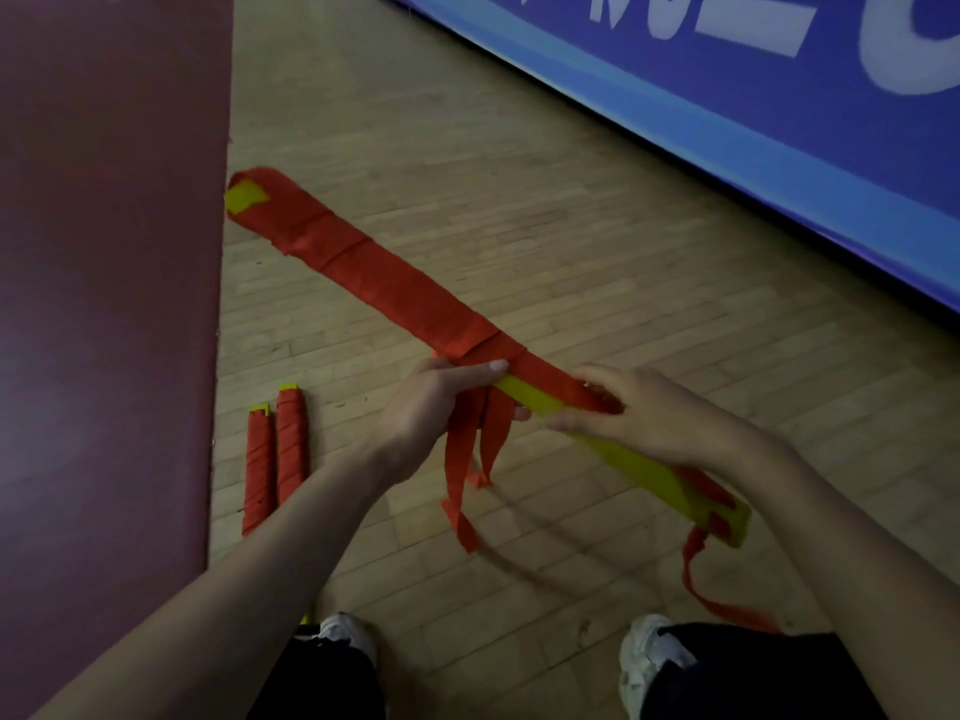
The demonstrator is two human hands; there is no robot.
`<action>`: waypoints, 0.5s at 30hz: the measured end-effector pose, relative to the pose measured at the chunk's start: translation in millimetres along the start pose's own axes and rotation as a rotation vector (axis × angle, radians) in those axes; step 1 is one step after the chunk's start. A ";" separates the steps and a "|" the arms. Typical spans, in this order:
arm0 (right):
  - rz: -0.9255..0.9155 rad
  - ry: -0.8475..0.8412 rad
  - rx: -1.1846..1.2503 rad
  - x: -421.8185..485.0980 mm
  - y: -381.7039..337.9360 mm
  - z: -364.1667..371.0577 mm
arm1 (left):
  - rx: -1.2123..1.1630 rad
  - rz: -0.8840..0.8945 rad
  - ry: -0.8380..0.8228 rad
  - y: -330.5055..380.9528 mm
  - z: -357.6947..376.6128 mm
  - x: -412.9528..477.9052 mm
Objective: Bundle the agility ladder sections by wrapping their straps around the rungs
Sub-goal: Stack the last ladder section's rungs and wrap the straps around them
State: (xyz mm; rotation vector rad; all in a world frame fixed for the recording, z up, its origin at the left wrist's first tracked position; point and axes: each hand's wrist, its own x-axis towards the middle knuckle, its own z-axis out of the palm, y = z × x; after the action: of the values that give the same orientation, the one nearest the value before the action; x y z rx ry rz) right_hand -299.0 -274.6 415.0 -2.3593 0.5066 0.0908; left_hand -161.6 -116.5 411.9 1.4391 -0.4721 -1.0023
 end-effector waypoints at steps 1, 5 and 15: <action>0.007 0.009 0.096 0.2 -0.8 -2.0 | 0.006 0.007 -0.022 1.8 0.0 -1.0; 0.102 -0.106 0.427 -0.2 -4.4 -5.9 | 0.011 0.052 -0.085 11.3 -3.8 -2.4; 0.096 -0.265 0.729 -5.0 -1.9 -5.5 | 0.072 0.032 -0.145 9.0 -11.1 1.8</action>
State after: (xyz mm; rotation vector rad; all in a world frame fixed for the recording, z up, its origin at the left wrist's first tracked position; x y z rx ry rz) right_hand -303.2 -275.3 421.4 -1.5832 0.4285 0.2191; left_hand -149.2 -112.8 418.4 1.4237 -0.6403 -1.0772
